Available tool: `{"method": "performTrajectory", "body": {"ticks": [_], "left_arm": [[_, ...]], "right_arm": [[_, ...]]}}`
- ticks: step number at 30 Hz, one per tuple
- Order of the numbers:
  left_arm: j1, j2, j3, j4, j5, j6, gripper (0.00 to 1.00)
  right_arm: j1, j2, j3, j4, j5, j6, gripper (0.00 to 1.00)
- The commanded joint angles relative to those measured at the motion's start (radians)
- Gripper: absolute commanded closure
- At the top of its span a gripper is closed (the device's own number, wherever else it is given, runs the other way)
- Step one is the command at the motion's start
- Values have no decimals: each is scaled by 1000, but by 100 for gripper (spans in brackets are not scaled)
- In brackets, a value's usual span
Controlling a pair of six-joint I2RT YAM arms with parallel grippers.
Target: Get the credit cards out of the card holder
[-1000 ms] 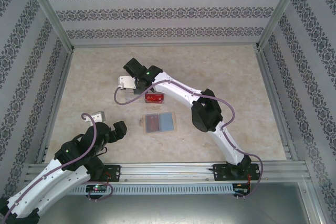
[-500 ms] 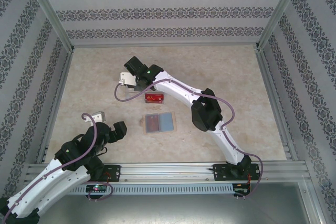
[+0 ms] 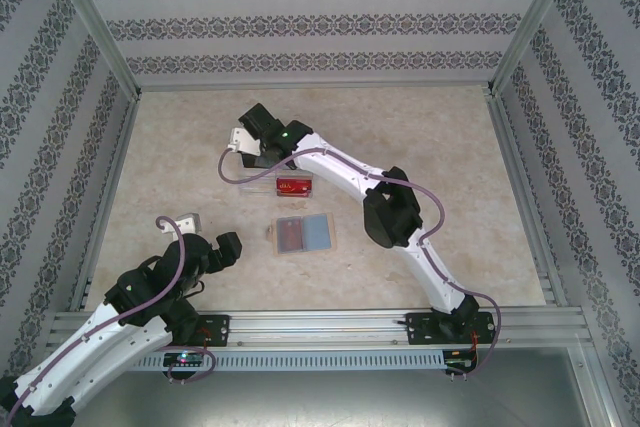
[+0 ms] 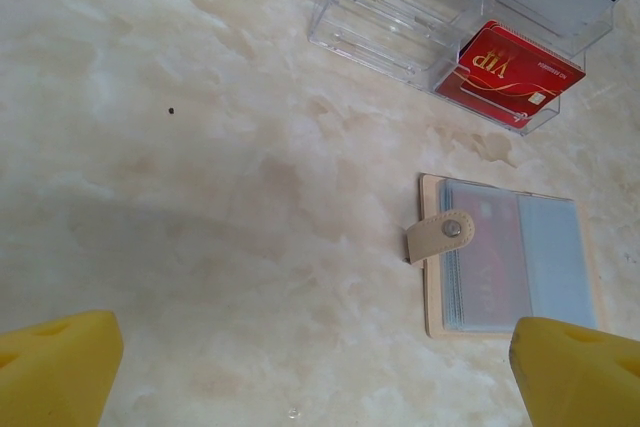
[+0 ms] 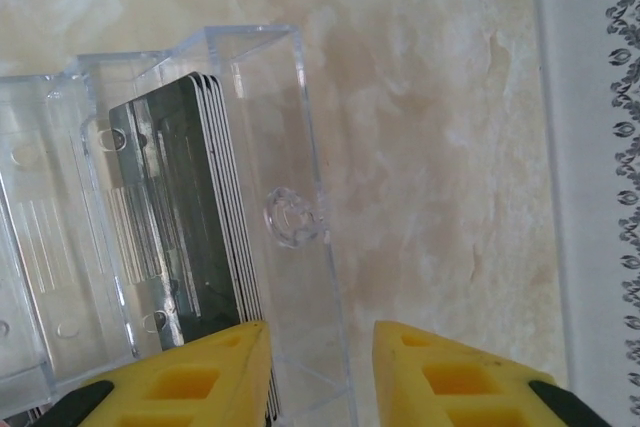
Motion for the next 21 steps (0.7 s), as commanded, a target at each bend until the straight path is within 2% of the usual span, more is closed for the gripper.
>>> {"method": "performTrajectory", "body": {"ticks": [1,6,11,14,16,19,21], "left_arm": [[7,-12,-7,-23,-1,3,0],[7,-8,-6,0,22,18,0],[7,11,-10,67,74,43,4],[7,47,-14,135,125,59,11],[7,86,-19,186,158,63,17],[6,157,-30,274,205,68,27],[5,212,-32,336,239,65,32]], "right_arm": [[-5,-93,-52,42,-43,96,65],[-5,-219,-168,90,-79,253,67],[-12,-421,-417,211,-154,476,67],[-23,-565,-631,335,-236,617,67],[-30,-657,-776,417,-242,732,71],[-46,-751,-906,413,-246,897,74],[-63,-805,-997,417,-292,972,74]]}}
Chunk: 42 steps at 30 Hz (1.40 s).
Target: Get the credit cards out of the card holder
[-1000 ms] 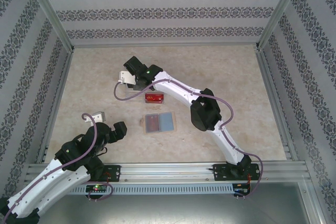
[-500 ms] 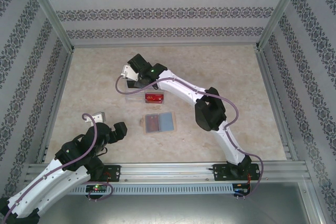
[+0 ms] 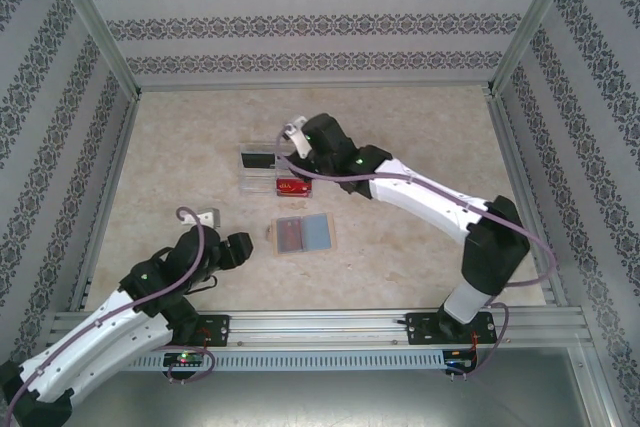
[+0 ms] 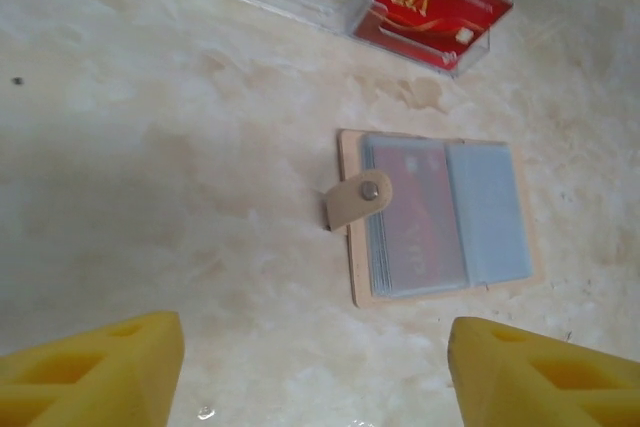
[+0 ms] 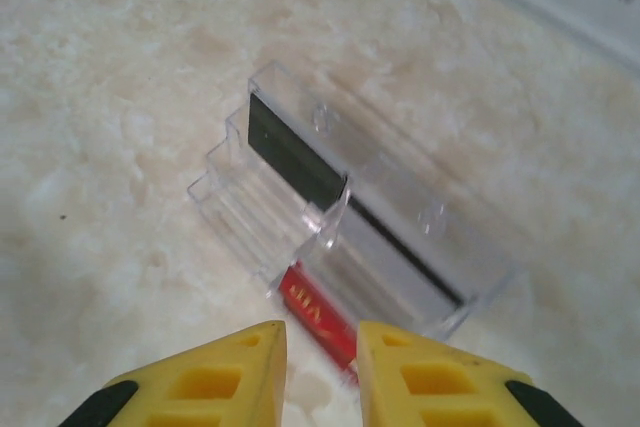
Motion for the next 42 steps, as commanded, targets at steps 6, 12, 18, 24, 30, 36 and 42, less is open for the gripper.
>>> {"method": "performTrajectory", "body": {"ticks": [6,12,18,24,30,36,42], "left_arm": [[1,222,-2,287,141,6,46],[-19,348,-7,403,171,-18,57],[-35,449,2,457,173,-25,61],[-39,544,17,509,196,-19,65],[-44,636,42,554,208,-8,68],[-49,715,58,591,220,-7,69],[-54,776,71,599,217,-14,69]], "right_arm": [[-40,-166,-376,136,-148,351,74],[-45,-182,-547,266,-191,445,77],[-51,-123,-606,335,-228,496,80],[-59,-101,-642,362,-212,531,81],[-63,-108,-676,348,-186,539,79],[-62,-94,-701,371,-206,549,78],[-60,-69,-710,401,-229,559,78]]}}
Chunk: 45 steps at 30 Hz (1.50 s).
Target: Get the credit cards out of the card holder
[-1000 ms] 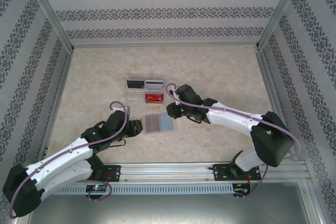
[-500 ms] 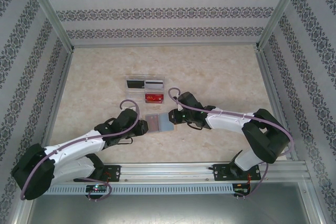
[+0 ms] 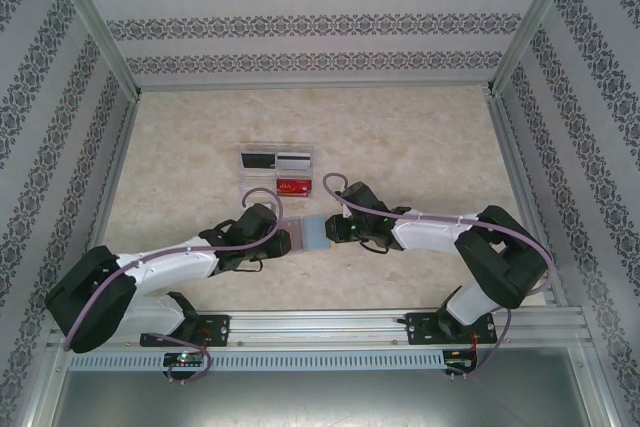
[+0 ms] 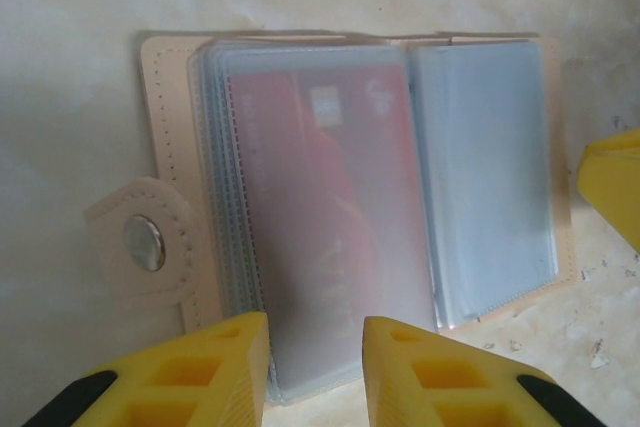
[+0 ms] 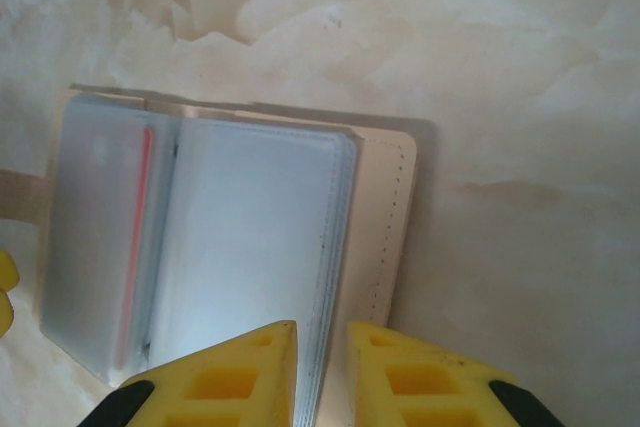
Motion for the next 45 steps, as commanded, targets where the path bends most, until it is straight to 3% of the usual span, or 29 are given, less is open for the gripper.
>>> {"method": "performTrajectory", "body": {"ticks": [1,25,35,45], "left_arm": [[-14,28,27,42,7,-4,69],[-62,112,117,51,11,4,66],[-62,17,97,-115,-145,11,58],[-52,103,113,-126,-151,11,55]], "right_arm": [[-6,16,-14,40,-22,17,78],[-6,56,-15,77,-60,24,78],[-6,56,-18,83,-67,24,77],[-5,56,-20,85,-72,27,77]]}}
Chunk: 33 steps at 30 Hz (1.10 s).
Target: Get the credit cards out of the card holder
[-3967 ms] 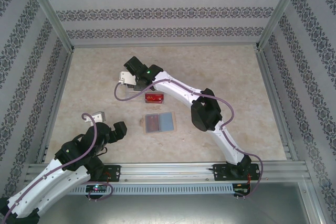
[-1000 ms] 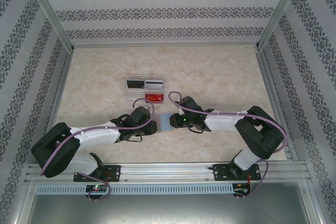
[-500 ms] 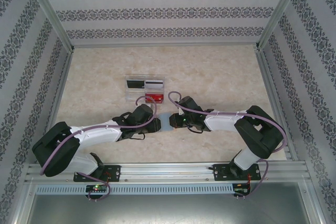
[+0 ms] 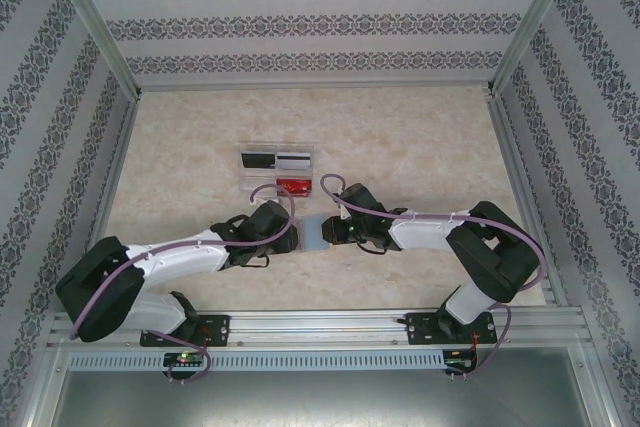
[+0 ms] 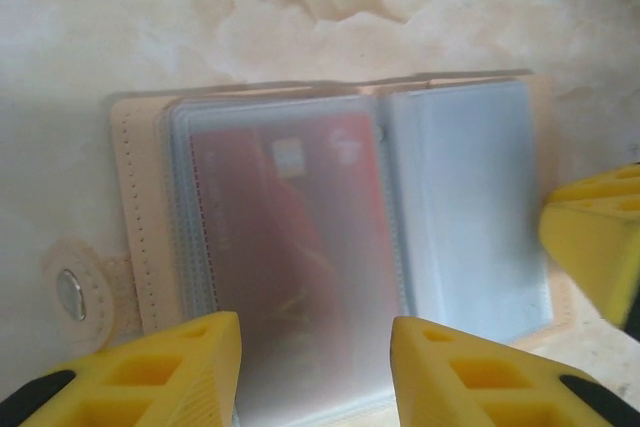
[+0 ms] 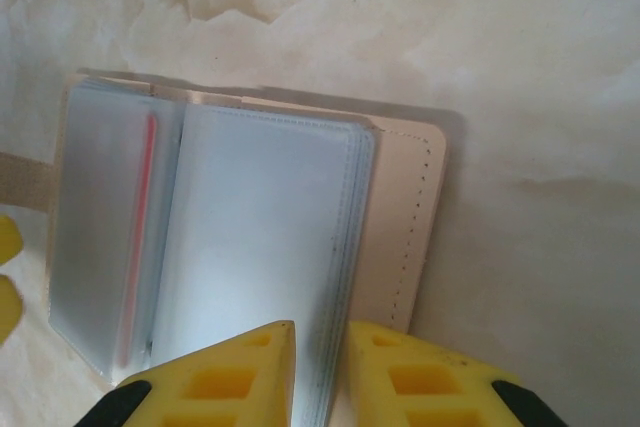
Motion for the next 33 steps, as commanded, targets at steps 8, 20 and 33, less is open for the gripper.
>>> {"method": "performTrajectory", "body": {"ticks": [8,20,33], "left_arm": [[1,60,19,-45,-22,-10,55],[-1,35,-7,87,79,19,56],[-2,18,14,119,119,51,41]], "right_arm": [[-5,16,-14,27,-19,9,77],[-5,39,-12,37,-27,14,77],[-5,33,-14,40,-26,16,77]]}}
